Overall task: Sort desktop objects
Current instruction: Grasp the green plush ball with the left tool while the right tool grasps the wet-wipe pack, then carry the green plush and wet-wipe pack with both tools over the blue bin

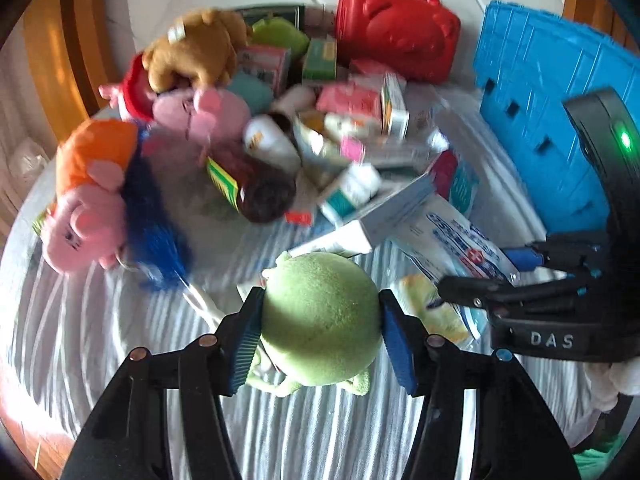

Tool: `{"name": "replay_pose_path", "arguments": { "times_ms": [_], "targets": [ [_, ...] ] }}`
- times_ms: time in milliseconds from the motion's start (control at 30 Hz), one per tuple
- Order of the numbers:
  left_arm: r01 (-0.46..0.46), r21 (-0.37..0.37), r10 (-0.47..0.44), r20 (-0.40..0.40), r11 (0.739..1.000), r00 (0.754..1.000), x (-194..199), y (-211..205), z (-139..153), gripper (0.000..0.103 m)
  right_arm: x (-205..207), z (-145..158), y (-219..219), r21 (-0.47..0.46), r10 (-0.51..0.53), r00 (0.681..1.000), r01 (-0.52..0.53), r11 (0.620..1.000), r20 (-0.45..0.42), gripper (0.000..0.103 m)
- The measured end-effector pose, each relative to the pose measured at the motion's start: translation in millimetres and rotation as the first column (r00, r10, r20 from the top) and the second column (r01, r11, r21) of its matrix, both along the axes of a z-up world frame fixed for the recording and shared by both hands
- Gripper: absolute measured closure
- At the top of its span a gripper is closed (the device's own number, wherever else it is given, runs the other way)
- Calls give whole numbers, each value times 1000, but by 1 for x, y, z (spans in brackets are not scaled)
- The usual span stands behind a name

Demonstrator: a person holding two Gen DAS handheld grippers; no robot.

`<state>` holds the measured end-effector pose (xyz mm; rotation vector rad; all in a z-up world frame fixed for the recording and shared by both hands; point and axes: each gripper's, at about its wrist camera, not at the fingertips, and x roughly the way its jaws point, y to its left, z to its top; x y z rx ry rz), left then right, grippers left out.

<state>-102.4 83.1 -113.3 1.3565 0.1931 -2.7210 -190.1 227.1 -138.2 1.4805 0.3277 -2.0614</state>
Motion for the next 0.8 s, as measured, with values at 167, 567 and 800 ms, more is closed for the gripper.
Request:
{"name": "replay_pose_path", "arguments": {
  "times_ms": [167, 567, 800],
  "targets": [
    [-12, -37, 8, -113, 999, 994, 0, 5, 46, 47, 10, 60, 10, -62, 2, 992, -10, 998, -122, 52],
    [14, -89, -45, -355, 996, 934, -9, 40, 153, 47, 25, 190, 40, -185, -98, 896, 18, 983, -434, 52],
    [68, -101, -106, -451, 993, 886, -19, 83, 198, 47, 36, 244, 87, -244, -202, 805, 74, 967, -558, 52]
  ]
}}
